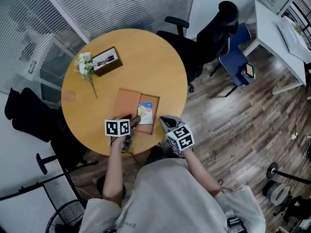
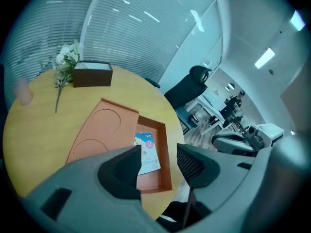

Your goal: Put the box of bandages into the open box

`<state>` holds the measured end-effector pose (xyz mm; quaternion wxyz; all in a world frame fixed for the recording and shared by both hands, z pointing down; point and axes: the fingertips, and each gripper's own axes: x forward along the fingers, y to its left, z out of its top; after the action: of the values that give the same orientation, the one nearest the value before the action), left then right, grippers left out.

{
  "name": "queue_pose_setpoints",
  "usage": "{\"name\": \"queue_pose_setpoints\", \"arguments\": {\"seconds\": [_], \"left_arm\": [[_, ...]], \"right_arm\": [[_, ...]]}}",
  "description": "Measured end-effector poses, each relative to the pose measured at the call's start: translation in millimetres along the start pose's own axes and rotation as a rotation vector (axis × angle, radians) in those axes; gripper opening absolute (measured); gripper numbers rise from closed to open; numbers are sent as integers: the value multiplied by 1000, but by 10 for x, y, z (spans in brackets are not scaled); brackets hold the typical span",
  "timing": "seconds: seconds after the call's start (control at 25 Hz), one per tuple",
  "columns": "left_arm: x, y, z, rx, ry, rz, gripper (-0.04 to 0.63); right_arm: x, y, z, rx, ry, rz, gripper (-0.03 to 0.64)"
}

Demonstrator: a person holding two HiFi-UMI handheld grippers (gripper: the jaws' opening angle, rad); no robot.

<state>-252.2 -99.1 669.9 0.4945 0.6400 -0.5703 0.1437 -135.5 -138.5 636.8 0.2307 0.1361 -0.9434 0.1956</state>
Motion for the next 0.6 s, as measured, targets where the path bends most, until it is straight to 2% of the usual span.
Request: {"name": "queue_pose_setpoints", "arguments": {"seconds": [0.16, 0.4, 0.6], "left_arm": [[-206, -54, -81, -58, -99, 7, 207], [-427, -66, -184, -64, -230, 73, 206], [-562, -43, -368, -9, -268, 217, 206]], "right_arm": [[21, 110, -64, -9, 17, 29, -3], [55, 230, -113, -32, 27, 63, -3], [21, 275, -154, -41, 35, 74, -3]]}}
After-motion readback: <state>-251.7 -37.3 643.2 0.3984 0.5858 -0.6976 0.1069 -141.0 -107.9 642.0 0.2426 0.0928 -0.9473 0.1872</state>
